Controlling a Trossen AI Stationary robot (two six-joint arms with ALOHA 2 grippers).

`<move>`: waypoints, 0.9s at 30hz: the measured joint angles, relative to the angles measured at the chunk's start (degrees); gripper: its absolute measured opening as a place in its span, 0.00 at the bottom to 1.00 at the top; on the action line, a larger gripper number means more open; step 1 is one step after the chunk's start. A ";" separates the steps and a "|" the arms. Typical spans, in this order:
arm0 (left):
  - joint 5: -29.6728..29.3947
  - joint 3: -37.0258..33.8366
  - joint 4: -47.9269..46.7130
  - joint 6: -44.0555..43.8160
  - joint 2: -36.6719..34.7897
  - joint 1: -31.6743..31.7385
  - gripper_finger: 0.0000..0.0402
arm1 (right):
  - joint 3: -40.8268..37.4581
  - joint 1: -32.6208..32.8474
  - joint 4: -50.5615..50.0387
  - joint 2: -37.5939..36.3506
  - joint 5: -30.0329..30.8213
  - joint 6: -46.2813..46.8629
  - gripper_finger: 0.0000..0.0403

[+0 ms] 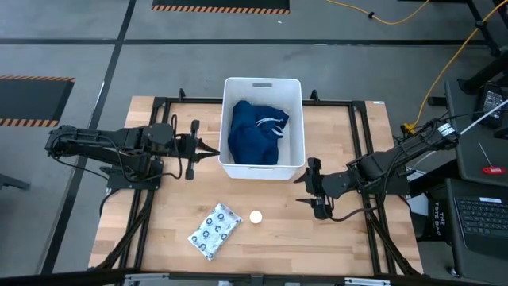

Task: Pick & place medical supplies in basket/bin
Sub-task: Put the orange pill bottle into the white bin

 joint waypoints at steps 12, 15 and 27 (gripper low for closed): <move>9.01 0.00 -2.61 -0.28 0.22 0.00 0.03 | 0.02 -0.01 0.02 0.00 0.01 0.00 0.69; 12.44 0.00 -4.11 -0.26 0.24 -0.04 0.03 | 0.02 -0.01 0.02 0.00 0.01 0.01 0.69; 13.42 0.00 -1.40 -0.24 5.37 -6.99 0.02 | 0.04 -0.01 0.02 0.00 -0.01 0.00 0.69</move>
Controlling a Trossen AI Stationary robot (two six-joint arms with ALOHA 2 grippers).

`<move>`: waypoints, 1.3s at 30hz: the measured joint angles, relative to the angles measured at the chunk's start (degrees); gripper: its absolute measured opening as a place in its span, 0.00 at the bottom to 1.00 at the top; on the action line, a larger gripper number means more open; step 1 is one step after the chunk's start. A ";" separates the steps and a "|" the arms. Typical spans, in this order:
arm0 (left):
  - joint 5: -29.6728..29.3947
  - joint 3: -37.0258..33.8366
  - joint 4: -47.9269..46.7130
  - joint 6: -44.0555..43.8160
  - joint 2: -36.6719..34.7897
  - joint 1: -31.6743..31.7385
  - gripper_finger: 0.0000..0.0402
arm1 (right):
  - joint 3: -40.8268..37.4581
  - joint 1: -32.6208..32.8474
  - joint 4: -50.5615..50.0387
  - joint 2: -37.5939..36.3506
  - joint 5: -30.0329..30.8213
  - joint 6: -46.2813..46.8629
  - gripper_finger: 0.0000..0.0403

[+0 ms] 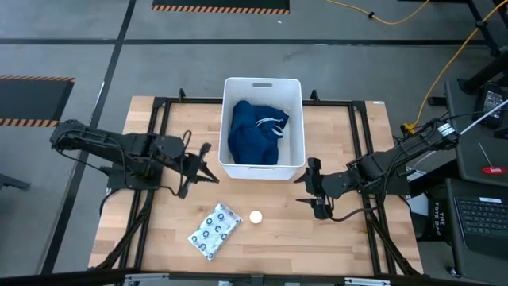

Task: Pick & place medical supplies in basket/bin
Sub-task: Put the orange pill bottle into the white bin

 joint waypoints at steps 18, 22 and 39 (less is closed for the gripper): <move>-4.88 0.00 15.20 -8.51 12.78 -11.73 0.02 | 0.00 0.00 0.02 0.00 0.00 0.00 0.69; -4.90 0.00 17.08 -9.28 13.65 -13.95 0.03 | 0.00 0.00 0.02 0.00 0.01 0.00 0.69; -10.51 0.00 17.73 -13.53 14.81 -19.36 0.03 | 0.00 0.00 0.02 0.00 0.02 0.00 0.69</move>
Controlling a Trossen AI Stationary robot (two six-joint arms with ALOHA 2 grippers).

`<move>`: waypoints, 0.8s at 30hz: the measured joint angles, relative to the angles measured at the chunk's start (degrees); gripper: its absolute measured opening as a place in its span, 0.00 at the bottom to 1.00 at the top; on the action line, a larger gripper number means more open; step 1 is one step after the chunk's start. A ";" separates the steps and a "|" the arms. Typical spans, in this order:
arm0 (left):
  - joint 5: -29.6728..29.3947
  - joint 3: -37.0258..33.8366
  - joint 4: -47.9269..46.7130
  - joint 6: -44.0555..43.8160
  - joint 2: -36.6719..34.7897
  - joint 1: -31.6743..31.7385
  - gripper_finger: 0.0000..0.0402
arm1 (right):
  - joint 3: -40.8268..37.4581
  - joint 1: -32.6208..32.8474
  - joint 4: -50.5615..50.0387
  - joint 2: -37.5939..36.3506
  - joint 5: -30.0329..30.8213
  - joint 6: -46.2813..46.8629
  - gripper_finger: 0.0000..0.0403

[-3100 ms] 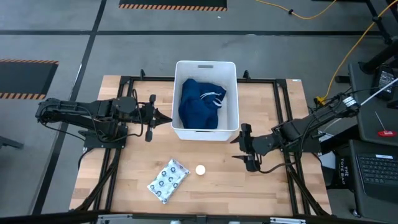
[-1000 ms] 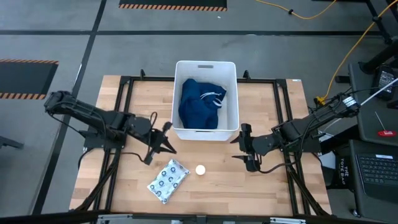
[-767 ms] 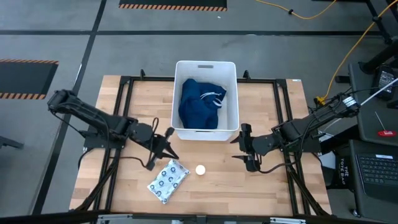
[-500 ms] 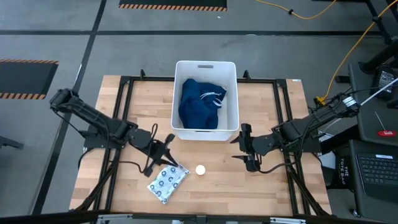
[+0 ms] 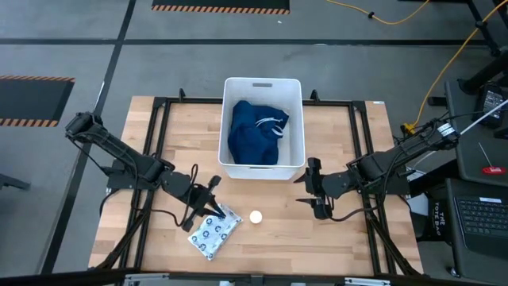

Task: Pick & place medical supplies in basket/bin
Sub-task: Put the orange pill bottle into the white bin

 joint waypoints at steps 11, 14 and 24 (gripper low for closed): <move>-0.02 0.00 -0.02 0.02 0.00 0.04 0.02 | 0.00 0.00 0.00 0.00 -0.02 0.00 0.69; -0.02 0.00 -0.02 0.02 0.00 0.04 0.02 | 0.00 0.00 0.00 0.00 0.00 0.02 0.69; -0.11 0.00 -0.02 0.02 -0.02 0.04 0.02 | 0.00 0.00 0.00 0.00 0.00 0.00 0.69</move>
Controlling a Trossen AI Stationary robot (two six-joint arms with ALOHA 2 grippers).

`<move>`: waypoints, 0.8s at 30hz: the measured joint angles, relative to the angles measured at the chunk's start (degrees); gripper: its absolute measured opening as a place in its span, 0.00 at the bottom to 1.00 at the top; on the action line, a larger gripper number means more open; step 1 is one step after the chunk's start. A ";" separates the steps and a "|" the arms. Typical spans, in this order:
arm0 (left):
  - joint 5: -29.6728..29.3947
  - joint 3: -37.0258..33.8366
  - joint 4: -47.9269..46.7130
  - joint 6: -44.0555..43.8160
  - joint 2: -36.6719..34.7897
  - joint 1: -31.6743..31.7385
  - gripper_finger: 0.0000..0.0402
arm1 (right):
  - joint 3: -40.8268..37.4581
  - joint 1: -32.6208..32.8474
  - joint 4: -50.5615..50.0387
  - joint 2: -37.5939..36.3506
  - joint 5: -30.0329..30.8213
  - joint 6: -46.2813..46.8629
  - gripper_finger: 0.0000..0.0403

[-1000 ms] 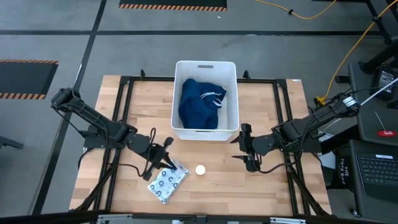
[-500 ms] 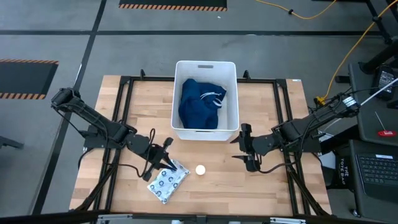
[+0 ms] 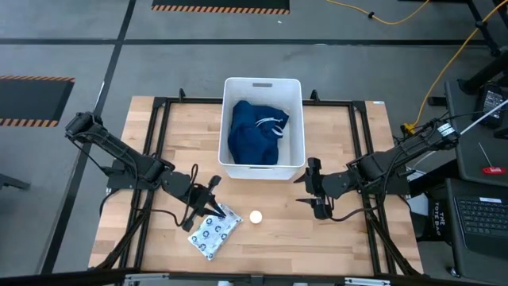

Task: Pick & place medical supplies in basket/bin
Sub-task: Put the orange pill bottle into the white bin

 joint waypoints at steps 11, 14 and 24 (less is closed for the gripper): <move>-0.09 0.00 -0.59 0.04 1.34 0.00 0.03 | 0.00 0.00 0.00 0.00 -0.01 0.01 0.69; -2.05 0.00 -0.34 -0.05 2.39 0.00 0.02 | 0.00 0.00 0.68 0.00 -0.01 0.07 0.69; -7.23 0.00 0.46 -3.89 6.20 0.00 0.03 | 0.00 0.00 5.49 0.00 0.00 0.13 0.69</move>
